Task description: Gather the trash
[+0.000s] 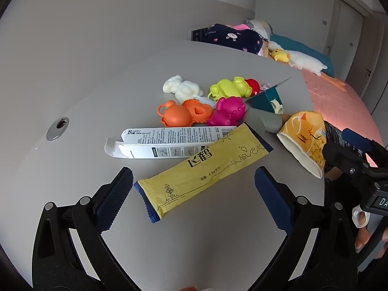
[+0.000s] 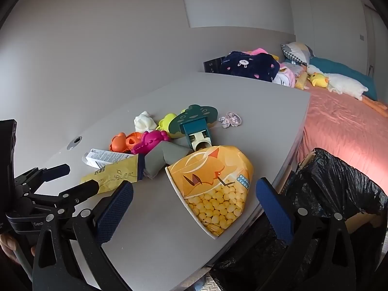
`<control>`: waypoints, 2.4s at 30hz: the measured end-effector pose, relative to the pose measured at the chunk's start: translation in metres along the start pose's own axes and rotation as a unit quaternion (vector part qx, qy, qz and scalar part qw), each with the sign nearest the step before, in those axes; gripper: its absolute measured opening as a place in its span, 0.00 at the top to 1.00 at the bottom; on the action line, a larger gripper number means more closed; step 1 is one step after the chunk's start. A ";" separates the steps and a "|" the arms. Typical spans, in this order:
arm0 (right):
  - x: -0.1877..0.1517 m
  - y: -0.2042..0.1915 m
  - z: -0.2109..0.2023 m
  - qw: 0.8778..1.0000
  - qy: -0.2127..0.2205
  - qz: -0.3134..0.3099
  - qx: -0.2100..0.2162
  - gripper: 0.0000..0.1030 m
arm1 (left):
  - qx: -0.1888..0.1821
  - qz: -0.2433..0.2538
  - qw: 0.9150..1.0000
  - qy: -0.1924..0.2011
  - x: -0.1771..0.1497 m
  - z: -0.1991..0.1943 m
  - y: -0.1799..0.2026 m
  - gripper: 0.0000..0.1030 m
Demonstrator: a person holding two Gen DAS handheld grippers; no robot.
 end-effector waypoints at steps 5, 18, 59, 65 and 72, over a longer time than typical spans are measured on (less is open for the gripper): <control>0.000 -0.001 0.000 1.000 -0.001 0.002 0.001 0.02 | 0.002 0.001 1.000 0.001 0.000 0.000 -0.001 0.06; 0.000 -0.001 -0.002 1.000 0.000 0.000 0.000 0.02 | 0.007 0.003 1.000 0.004 0.004 0.000 -0.001 0.06; -0.001 0.009 -0.003 1.000 -0.005 0.007 -0.001 0.02 | 0.006 0.011 1.000 0.000 0.000 -0.001 0.003 0.06; 0.000 0.009 -0.003 1.000 -0.006 0.007 -0.001 0.02 | 0.006 0.013 1.000 -0.001 -0.001 -0.001 0.004 0.06; 0.000 0.009 -0.002 1.000 -0.006 0.008 0.000 0.03 | 0.006 0.013 1.000 -0.001 -0.001 -0.001 0.004 0.06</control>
Point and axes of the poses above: each gripper's, at about its wrist camera, not at the fingertips, and z roughly the way its jaws point, y to its right, x to its top, the point moved 4 cm from there along z, roughly the way its jaws point, and after that the axes turned 12 degrees about z, right-handed, at the moved point
